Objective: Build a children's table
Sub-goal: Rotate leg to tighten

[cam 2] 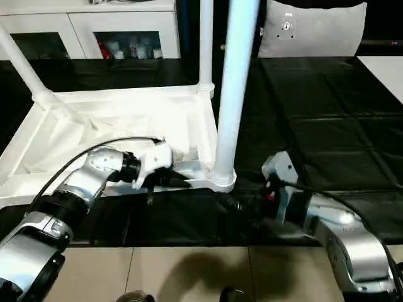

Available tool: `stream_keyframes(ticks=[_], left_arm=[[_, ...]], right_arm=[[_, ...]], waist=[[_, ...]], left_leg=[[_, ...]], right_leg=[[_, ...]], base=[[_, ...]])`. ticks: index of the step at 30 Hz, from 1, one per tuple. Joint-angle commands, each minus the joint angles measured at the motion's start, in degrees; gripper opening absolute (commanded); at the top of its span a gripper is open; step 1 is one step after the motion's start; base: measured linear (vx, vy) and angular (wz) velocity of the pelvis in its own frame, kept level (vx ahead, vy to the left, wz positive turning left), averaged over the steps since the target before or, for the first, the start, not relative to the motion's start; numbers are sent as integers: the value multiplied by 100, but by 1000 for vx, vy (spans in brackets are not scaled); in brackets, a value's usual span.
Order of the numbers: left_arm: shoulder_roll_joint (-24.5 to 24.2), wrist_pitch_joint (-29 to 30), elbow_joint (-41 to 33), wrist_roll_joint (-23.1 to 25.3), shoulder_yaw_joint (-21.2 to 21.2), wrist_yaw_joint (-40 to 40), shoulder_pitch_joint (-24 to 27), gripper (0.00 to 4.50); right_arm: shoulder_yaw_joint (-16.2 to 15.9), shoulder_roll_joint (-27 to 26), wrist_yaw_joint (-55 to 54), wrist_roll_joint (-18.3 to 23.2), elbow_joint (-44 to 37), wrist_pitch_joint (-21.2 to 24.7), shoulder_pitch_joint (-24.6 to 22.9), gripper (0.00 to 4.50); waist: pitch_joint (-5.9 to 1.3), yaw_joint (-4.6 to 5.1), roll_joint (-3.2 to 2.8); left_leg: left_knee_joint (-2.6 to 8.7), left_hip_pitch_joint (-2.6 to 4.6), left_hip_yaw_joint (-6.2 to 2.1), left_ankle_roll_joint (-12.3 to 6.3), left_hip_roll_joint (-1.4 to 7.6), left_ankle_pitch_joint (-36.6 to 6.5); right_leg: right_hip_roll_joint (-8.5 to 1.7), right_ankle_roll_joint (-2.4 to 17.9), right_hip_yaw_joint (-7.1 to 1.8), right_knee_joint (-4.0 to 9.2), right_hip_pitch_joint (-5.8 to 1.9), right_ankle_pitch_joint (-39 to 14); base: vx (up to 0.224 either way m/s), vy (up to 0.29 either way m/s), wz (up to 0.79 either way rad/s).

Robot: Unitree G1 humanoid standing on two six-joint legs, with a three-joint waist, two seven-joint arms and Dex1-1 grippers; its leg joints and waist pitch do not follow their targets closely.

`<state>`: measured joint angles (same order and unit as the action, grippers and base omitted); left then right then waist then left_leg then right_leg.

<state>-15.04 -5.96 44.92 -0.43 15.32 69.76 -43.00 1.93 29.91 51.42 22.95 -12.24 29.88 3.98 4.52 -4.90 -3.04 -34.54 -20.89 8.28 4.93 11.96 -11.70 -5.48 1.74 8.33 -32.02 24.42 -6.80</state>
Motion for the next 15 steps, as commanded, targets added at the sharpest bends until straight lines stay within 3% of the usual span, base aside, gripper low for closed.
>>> stream_keyframes(ticks=[1, 2, 3, 5, 6, 8, 9, 11, 13, 14, 15], left_arm=[[-42, 124, -299, -199, -158, 96, 43, 65], [-46, 132, -321, -207, -167, 94, 59, 65], [-57, 139, -362, -221, -182, 85, 95, 67], [-80, 220, -482, -242, -246, -55, 188, 94], [-92, 261, -544, -253, -273, -95, 229, 105], [-144, 541, -875, -397, -427, -228, 419, 111], [-155, 599, -942, -427, -454, -256, 455, 111], [-202, 1129, -1603, -665, -748, -667, 835, 140], [-190, 1401, -2073, -793, -881, -865, 1130, 150], [-153, 1566, -2347, -838, -968, -1053, 1311, 156], [14, 1790, -2953, -1000, -1158, -1441, 1755, 156]], right_arm=[[32, -37, -161, 63, -190, 96, -61, 450], [28, -50, -187, 52, -197, 97, -73, 450], [13, -72, -244, 23, -212, 94, -101, 450], [-28, -165, -405, -11, -282, 113, -148, 450], [-44, -198, -448, 0, -325, 136, -162, 450], [-80, -287, -575, 33, -466, 213, -226, 450], [-82, -301, -594, 41, -486, 221, -238, 450], [-117, -374, -743, 21, -615, 207, -360, 450], [-110, -440, -859, -11, -664, 179, -440, 450], [-118, -489, -974, -44, -689, 215, -475, 450], [-158, -647, -1257, -148, -727, 244, -522, 450]], waist=[[-552, -13, 121], [-557, -20, 97], [-513, -11, 108], [-488, 3, 63], [-481, 20, 84], [-498, 31, 35], [-499, 44, 49], [-509, 82, 6], [-475, 124, -9], [-500, 172, -15], [-497, 207, -1]], left_leg=[[357, -26, 77, -603, 66, -419], [352, -17, 78, -582, 63, -437], [364, -2, 100, -532, 30, -659], [370, 50, 101, -437, 5, -911], [368, 61, 106, -397, -14, -983], [372, 52, 87, -345, -16, -976], [372, 45, 86, -345, -15, -990], [372, 54, 71, -306, 2, -1073], [362, 89, 83, -329, -23, -1239], [375, 61, 59, -307, 0, -1245], [365, 66, 67, -312, 0, -1258]], right_leg=[[-292, 678, -269, 362, -494, -2032], [-292, 668, -266, 357, -489, -2053], [-282, 539, -249, 433, -478, -2413], [-276, 355, -212, 510, -465, -2868], [-266, 224, -187, 556, -466, -3069], [-255, 129, -171, 552, -482, -3079], [-255, 111, -165, 564, -483, -3084], [-267, 113, -144, 553, -484, -3084], [-236, 70, -108, 618, -434, -3280], [-247, 86, -101, 584, -474, -3207], [-238, 74, -95, 590, -454, -3225]], base=[[0, 0, 0], [0, 0, 0], [0, 0, 0], [0, 0, 0], [0, 0, 0], [0, 0, 0], [0, 0, 0], [0, 0, 0], [0, 0, 0], [0, 0, 0], [0, 0, 0]])
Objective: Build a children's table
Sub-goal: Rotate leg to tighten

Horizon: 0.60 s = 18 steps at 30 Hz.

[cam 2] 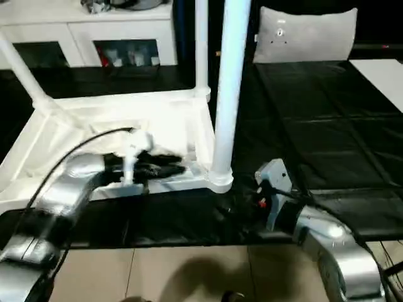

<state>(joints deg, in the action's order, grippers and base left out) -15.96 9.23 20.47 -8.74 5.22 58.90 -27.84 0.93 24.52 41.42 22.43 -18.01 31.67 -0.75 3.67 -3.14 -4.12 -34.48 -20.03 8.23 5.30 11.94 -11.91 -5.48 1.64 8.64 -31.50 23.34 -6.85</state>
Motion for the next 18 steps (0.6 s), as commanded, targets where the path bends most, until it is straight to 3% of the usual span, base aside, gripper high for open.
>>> stream_keyframes(ticks=[1, 2, 3, 4, 5, 7, 9, 11, 13, 16, 17, 18], left_arm=[[106, 271, -508, -169, -148, -355, 239, 170], [309, 476, -1075, -330, -292, -688, 659, 189], [384, 547, -1332, -387, -325, -797, 851, 189], [429, 585, -1501, -414, -339, -864, 977, 190], [562, 664, -1917, -304, -379, -1186, 1338, 192], [599, 698, -2122, -226, -381, -1368, 1517, 216], [676, 842, -2468, -99, -458, -1763, 1832, 232], [616, 994, -2744, 49, -459, -2005, 2093, 247], [575, 1060, -2892, 153, -454, -2139, 2254, 270], [669, 1310, -3221, 304, -632, -2734, 2624, 270], [742, 1330, -3284, 324, -747, -2983, 2770, 270], [780, 1360, -3302, 331, -808, -3101, 2847, 270]], right_arm=[[-59, -107, -257, -95, -149, 65, -49, 450], [-109, -301, -526, -183, -182, 96, -80, 450], [-130, -397, -644, -218, -194, 90, -94, 450], [-143, -462, -721, -239, -203, 83, -104, 450], [-210, -673, -960, -328, -218, 22, -134, 450], [-256, -755, -1067, -358, -227, 31, -154, 450], [-326, -910, -1291, -453, -215, -15, -215, 450], [-384, -966, -1505, -564, -186, 42, -284, 450], [-441, -974, -1600, -665, -175, 6, -328, 450], [-498, -1125, -1963, -891, -234, 109, -433, 450], [-519, -1168, -2132, -1006, -238, 108, -458, 450], [-540, -1172, -2191, -1074, -227, 59, -470, 450]], waist=[[-412, 31, 107], [-408, 70, 84], [-399, 109, 108], [-410, 118, 83], [-387, 177, 143], [-385, 214, 110], [-342, 282, 157], [-323, 354, 94], [-314, 428, 72], [-282, 527, 7], [-248, 580, 25], [-243, 628, 30]], left_leg=[[359, -21, 72, -349, 2, -1236], [348, -9, 77, -384, -16, -1311], [362, -50, 66, -402, -3, -1336], [367, -30, 55, -384, 11, -1366], [366, -45, 58, -408, -4, -1477], [362, -37, 46, -386, -15, -1599], [362, -45, 42, -368, -37, -1798], [367, 0, 15, -350, -32, -1999], [416, -16, -33, -340, 8, -2206], [471, 33, -102, -307, 64, -2645], [516, -4, -149, -271, 98, -2924], [535, 7, -176, -221, 125, -3180]], right_leg=[[-239, 83, -126, 538, -346, -3220], [-220, 26, -90, 588, -327, -3360], [-235, 1, -76, 603, -346, -3389], [-241, 9, -77, 600, -334, -3376], [-202, -82, -65, 640, -311, -3466], [-209, -184, -49, 653, -307, -3579], [-181, -394, 4, 733, -292, -3803], [-186, -465, 45, 778, -284, -3891], [-176, -499, 63, 780, -334, -3763], [-192, -406, 104, 789, -366, -3608], [-178, -452, 131, 774, -407, -3652], [-180, -475, 117, 737, -420, -3698]], base=[[0, 0, 0], [0, 0, 0], [0, 0, 0], [0, 0, 0], [0, 0, 0], [0, 0, 0], [0, 0, 0], [0, 0, 0], [0, 0, 0], [0, 0, 0], [0, 0, 0], [0, 0, 0]])
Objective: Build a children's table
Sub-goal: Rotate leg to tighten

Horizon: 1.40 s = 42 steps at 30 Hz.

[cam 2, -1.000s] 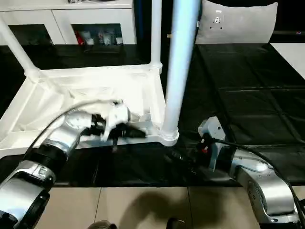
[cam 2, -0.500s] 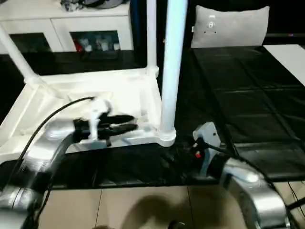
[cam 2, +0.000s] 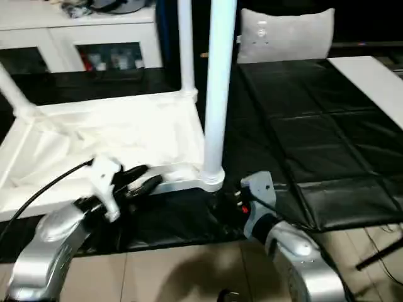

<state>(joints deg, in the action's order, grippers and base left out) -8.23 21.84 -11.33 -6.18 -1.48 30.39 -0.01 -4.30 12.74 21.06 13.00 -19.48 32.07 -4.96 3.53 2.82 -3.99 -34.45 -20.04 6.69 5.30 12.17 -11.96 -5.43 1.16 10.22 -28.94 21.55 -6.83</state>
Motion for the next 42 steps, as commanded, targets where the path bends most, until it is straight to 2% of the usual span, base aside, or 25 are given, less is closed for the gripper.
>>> stream_keyframes(ticks=[1, 2, 3, 4, 5, 6, 7, 8, 11, 12, 14, 18, 22, 27, 28, 30, 31, 32, 33, 35, 37, 39, 42], left_arm=[[25, 147, -147, 76, -177, -317, 139, 270], [32, 215, -200, 72, -191, -383, 202, 270], [42, 179, -296, 53, -196, -417, 382, 270], [38, 121, -348, 66, -175, -411, 484, 270], [31, 85, -387, 75, -157, -412, 552, 270], [62, -17, -455, 103, -124, -461, 666, 270], [130, -77, -464, 102, -161, -545, 685, 270], [179, -96, -484, 103, -186, -621, 698, 270], [374, -212, -522, -108, -323, -772, 665, 270], [382, -288, -532, -48, -326, -901, 655, 270], [360, -240, -535, -35, -313, -949, 683, 270], [256, -401, -503, 111, -289, -1021, 801, 270], [282, -574, -456, 106, -343, -1092, 803, 270], [211, -606, -496, 59, -282, -1102, 787, 270], [190, -615, -496, 53, -255, -1082, 791, 270], [165, -628, -489, 52, -205, -1041, 801, 270], [169, -631, -484, 53, -199, -1039, 801, 270], [170, -637, -469, 58, -185, -1031, 791, 270], [162, -645, -458, 56, -172, -1032, 784, 270], [149, -664, -428, 53, -148, -1043, 766, 270], [149, -667, -421, 53, -145, -1046, 760, 270], [125, -669, -408, 43, -123, -1049, 750, 270], [125, -669, -408, 43, -123, -1049, 750, 270]], right_arm=[[-26, -7, -190, -153, -75, 9, -70, 450], [-38, -19, -231, -167, -78, 8, -88, 450], [-59, -51, -279, -218, -39, -152, -129, 450], [-54, -93, -323, -261, -9, -307, -151, 450], [-49, -123, -357, -291, 9, -413, -166, 450], [-75, -184, -407, -321, 64, -484, -158, 450], [-110, -204, -384, -320, 84, -528, -135, 450], [-138, -219, -373, -323, 93, -561, -120, 450], [-146, -337, -339, -206, 82, -579, -58, 450], [-135, -377, -298, -120, 86, -585, -25, 450], [-109, -397, -274, -56, 86, -607, -5, 450], [-108, -357, -173, -29, 128, -719, 8, 450], [-74, -396, -163, -23, 192, -749, 59, 450], [-168, -370, -108, -36, 257, -741, 59, 450], [-175, -373, -101, -35, 261, -744, 55, 450], [-183, -375, -102, -46, 271, -746, 61, 450], [-184, -374, -102, -50, 277, -752, 65, 450], [-189, -369, -98, -54, 281, -756, 67, 450], [-193, -365, -96, -54, 284, -758, 69, 450], [-198, -355, -92, -50, 291, -738, 70, 450], [-198, -353, -91, -50, 293, -733, 72, 450], [-181, -363, -105, -32, 296, -670, 73, 450], [-181, -363, -105, -32, 296, -670, 73, 450]], waist=[[-213, 56, 34], [-199, 91, 34], [-203, 111, 35], [-204, 137, 51], [-205, 153, 49], [-204, 180, 60], [-202, 196, 84], [-192, 198, 44], [-180, 199, 51], [-181, 189, 62], [-187, 190, 73], [-210, 180, 83], [-242, 144, 67], [-292, 51, 75], [-304, 13, 56], [-321, -57, 83], [-331, -69, 67], [-338, -98, 100], [-347, -137, 93], [-335, -203, 92], [-312, -220, 89], [-298, -221, 107], [-289, -209, 107]], left_leg=[[531, 23, -22, -208, 99, -3261], [487, 71, -16, -175, 50, -3336], [478, 63, -25, -154, 33, -3323], [475, 14, -38, -145, 24, -3259], [459, 15, -37, -148, 3, -3199], [437, 14, -42, -141, -22, -3170], [442, -11, -51, -142, -19, -3160], [467, -24, -73, -142, 12, -3238], [505, -27, -110, -123, 55, -3408], [517, -57, -131, -107, 53, -3430], [466, -31, -111, -78, -5, -3256], [473, -85, -123, -84, -9, -3008], [491, -97, -117, -110, 10, -2779], [517, -140, -90, -170, 40, -2312], [523, -139, -86, -183, 51, -2183], [526, -154, -64, -207, 55, -1987], [523, -156, -61, -203, 55, -1914], [512, -164, -33, -229, 43, -1800], [511, -180, -20, -253, 39, -1678], [510, -153, 10, -271, 48, -1657], [518, -117, 26, -237, 45, -1874], [519, -88, 34, -198, 29, -2093], [512, -61, 37, -185, 15, -2247]], right_leg=[[-186, -438, -44, 495, -224, -3777], [-207, -461, -22, 533, -188, -3985], [-223, -468, -7, 540, -199, -4037], [-253, -499, -7, 552, -223, -4121], [-272, -506, -12, 567, -199, -4194], [-278, -530, 20, 593, -191, -4292], [-286, -547, 33, 592, -208, -4314], [-275, -556, 31, 574, -231, -4289], [-291, -479, 3, 514, -249, -4142], [-306, -464, -31, 475, -265, -4128], [-340, -453, -18, 525, -224, -4242], [-348, -388, -36, 501, -246, -4023], [-360, -205, -104, 436, -249, -3657], [-351, 58, -204, 341, -279, -3012], [-346, 125, -223, 313, -287, -2843], [-330, 209, -264, 276, -296, -2631], [-327, 234, -285, 257, -297, -2571], [-307, 268, -332, 243, -277, -2531], [-305, 286, -357, 211, -286, -2525], [-295, 295, -374, 222, -257, -2575], [-287, 234, -366, 250, -234, -2839], [-278, 96, -352, 293, -213, -3166], [-268, -14, -338, 336, -185, -3382]], base=[[0, 0, 0], [0, 0, 0], [0, 0, 0], [0, 0, 0], [0, 0, 0], [0, 0, 0], [0, 0, 0], [0, 0, 0], [0, 0, 0], [0, 0, 0], [0, 0, 0], [0, 0, 0], [0, 0, 0], [0, 0, 0], [0, 0, 0], [0, 0, 0], [0, 0, 0], [0, 0, 0], [0, 0, 0], [0, 0, 0], [0, 0, 0], [0, 0, 0], [0, 0, 0]])
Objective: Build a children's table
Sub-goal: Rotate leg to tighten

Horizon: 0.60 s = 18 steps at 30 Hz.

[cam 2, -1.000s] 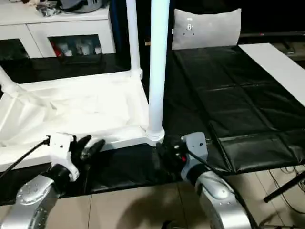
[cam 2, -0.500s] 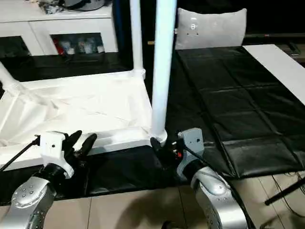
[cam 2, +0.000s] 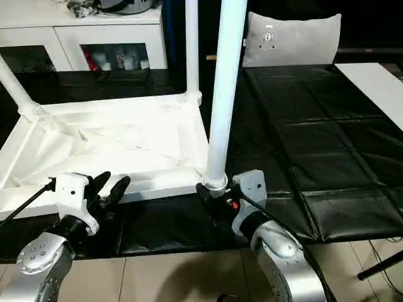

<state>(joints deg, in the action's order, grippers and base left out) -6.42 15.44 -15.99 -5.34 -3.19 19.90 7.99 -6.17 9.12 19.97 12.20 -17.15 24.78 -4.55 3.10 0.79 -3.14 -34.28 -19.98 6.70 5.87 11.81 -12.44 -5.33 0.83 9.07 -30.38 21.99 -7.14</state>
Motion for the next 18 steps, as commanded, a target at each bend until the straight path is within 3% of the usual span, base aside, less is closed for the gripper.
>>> stream_keyframes(ticks=[1, 10, 18], left_arm=[[-56, -29, 58, -41, 48, 1, -51, 270], [-56, -29, 58, -41, 48, 1, -51, 270], [-56, -29, 58, -41, 48, 1, -51, 270]], right_arm=[[6, 0, 5, 49, 63, 58, 32, 450], [6, 0, 5, 49, 63, 58, 32, 450], [6, 0, 5, 49, 63, 58, 32, 450]], waist=[[-246, -2, 20], [-249, 34, 36], [-271, 24, 32]], left_leg=[[495, -64, 35, -243, 51, -2219], [466, -78, 33, -264, 20, -2232], [481, -98, 31, -293, 42, -2090]], right_leg=[[-279, 4, -223, 484, -227, -3375], [-274, -137, -184, 528, -215, -3578], [-273, -22, -221, 479, -229, -3300]], base=[[0, 0, 0], [0, 0, 0], [0, 0, 0]])
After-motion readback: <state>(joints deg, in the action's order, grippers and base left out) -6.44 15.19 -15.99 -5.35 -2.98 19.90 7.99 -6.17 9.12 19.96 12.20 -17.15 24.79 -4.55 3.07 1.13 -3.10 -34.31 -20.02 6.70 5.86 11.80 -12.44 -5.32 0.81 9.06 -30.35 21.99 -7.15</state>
